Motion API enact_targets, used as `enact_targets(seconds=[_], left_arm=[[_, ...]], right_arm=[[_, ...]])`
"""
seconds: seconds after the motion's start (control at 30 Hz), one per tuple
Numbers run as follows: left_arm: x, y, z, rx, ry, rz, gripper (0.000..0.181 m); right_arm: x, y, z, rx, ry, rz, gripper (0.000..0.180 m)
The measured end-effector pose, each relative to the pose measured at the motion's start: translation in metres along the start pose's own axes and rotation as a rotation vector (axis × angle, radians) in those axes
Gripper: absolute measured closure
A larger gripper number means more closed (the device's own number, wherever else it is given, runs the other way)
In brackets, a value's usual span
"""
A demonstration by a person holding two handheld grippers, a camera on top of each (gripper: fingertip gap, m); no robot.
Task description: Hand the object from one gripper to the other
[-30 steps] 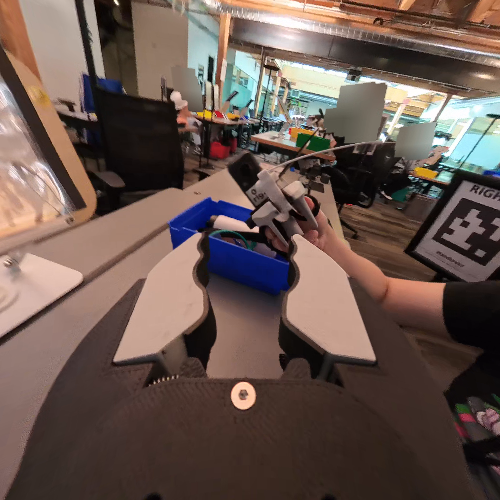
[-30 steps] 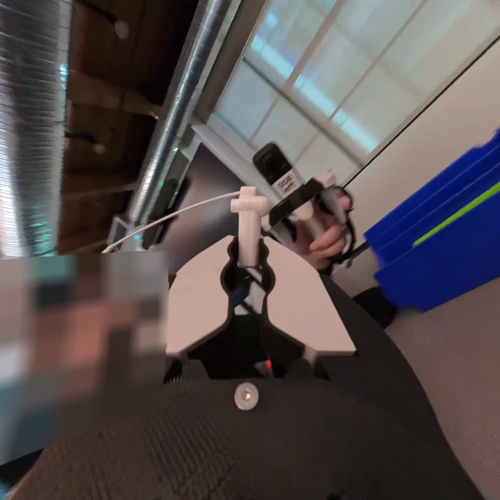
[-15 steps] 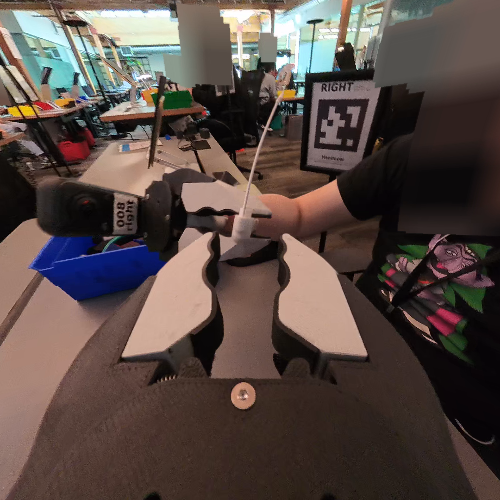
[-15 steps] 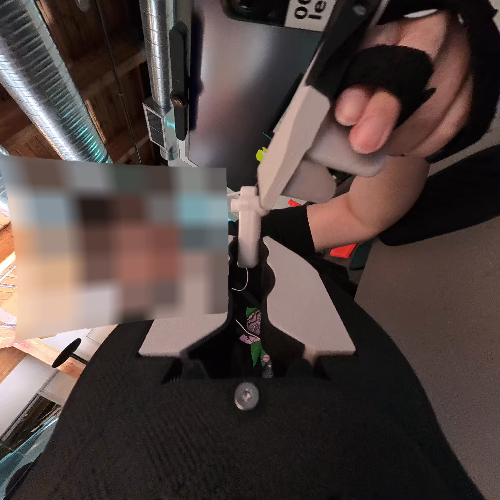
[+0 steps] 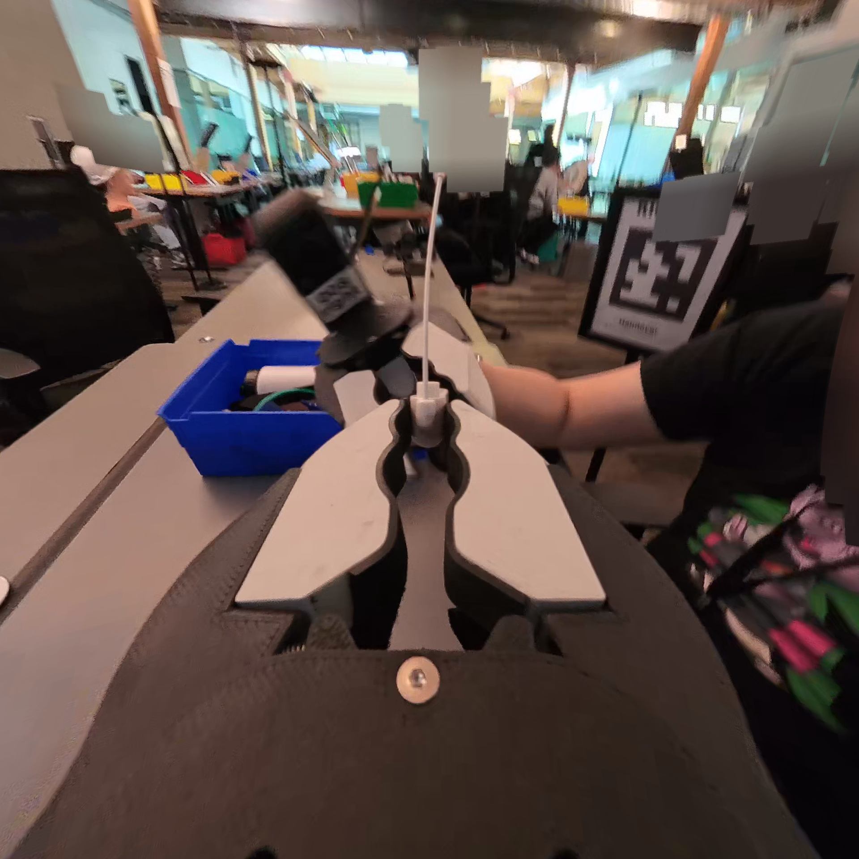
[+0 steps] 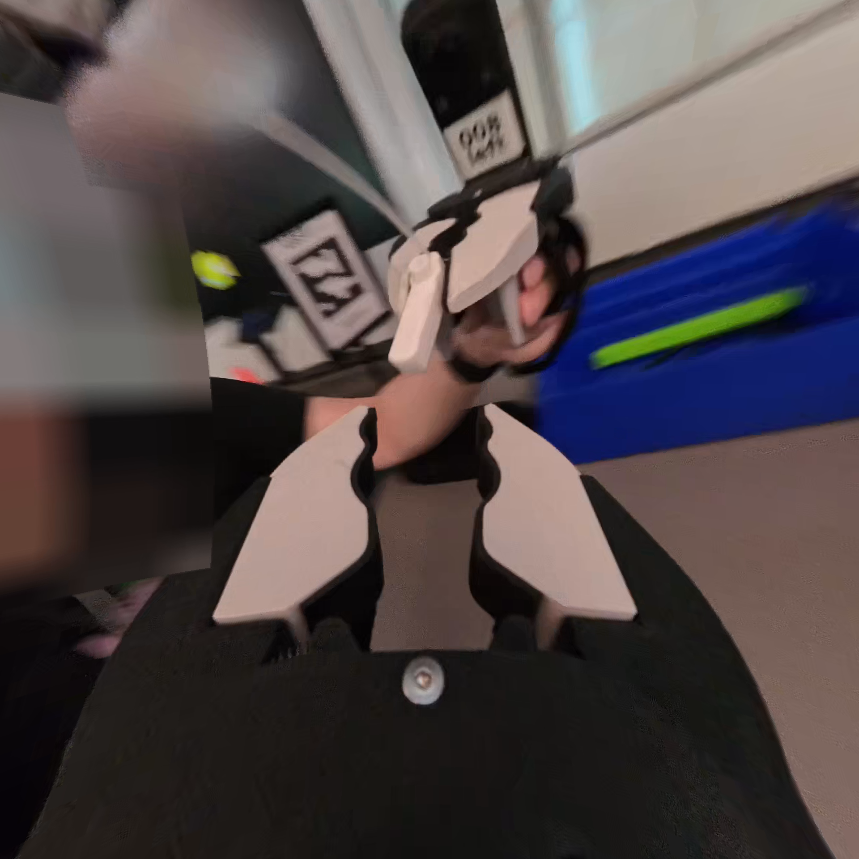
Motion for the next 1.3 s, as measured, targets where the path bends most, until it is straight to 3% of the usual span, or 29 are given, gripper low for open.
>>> enact_targets(seconds=[0.17,0.27,0.4,0.57,0.63,0.73,0.77,0.93,1.07,1.2,1.23,1.3], left_arm=[[-0.03,-0.015,0.02,0.226,-0.385,0.064,0.168],[-0.037,-0.01,0.012,0.222,-0.452,0.087,0.168],[-0.031,0.003,0.005,0.156,-0.45,0.079,0.168],[-0.016,0.013,0.003,0.097,-0.434,0.036,0.168],[-0.012,0.015,0.003,0.088,-0.425,0.017,0.168],[-0.01,0.015,0.008,0.108,-0.422,-0.015,0.168],[-0.011,0.013,0.011,0.122,-0.4,0.0,0.159],[-0.031,-0.007,0.017,0.069,-0.014,0.352,0.129],[-0.033,-0.017,0.023,-0.012,0.251,0.55,0.129],[-0.024,-0.007,0.015,-0.161,0.518,0.631,0.132],[-0.024,-0.003,0.009,-0.222,0.553,0.646,0.135],[-0.029,0.001,-0.002,-0.309,0.533,0.691,0.159]], right_arm=[[-0.004,-0.024,0.041,0.188,-0.859,-0.558,0.135],[-0.014,-0.025,0.045,0.102,-1.265,-0.843,0.142],[-0.002,-0.011,0.035,-0.122,-1.367,-0.974,0.144],[0.0,-0.011,0.034,-0.144,-1.364,-1.004,0.153],[-0.004,-0.011,0.033,-0.13,-1.357,-0.966,0.165],[-0.008,-0.012,0.035,-0.105,-1.278,-0.921,0.165],[-0.01,-0.013,0.038,-0.07,-1.233,-0.9,0.165],[-0.007,-0.031,0.051,0.147,-0.773,-0.726,0.165],[0.001,-0.054,0.063,0.378,-0.353,-0.539,0.165],[0.005,-0.061,0.062,0.49,0.093,-0.189,0.165],[0.005,-0.061,0.062,0.5,0.171,-0.109,0.165],[0.001,-0.062,0.064,0.529,0.247,0.018,0.165]])
Point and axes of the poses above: each gripper's, where its closed fingertips meet, y out along the fingers, z out of its top, x = y × z across the jaws, the point moved 2 cm from there along -y, back along the fingers, and after that the axes turned 1 degree about -y, right-handed, at the moved point
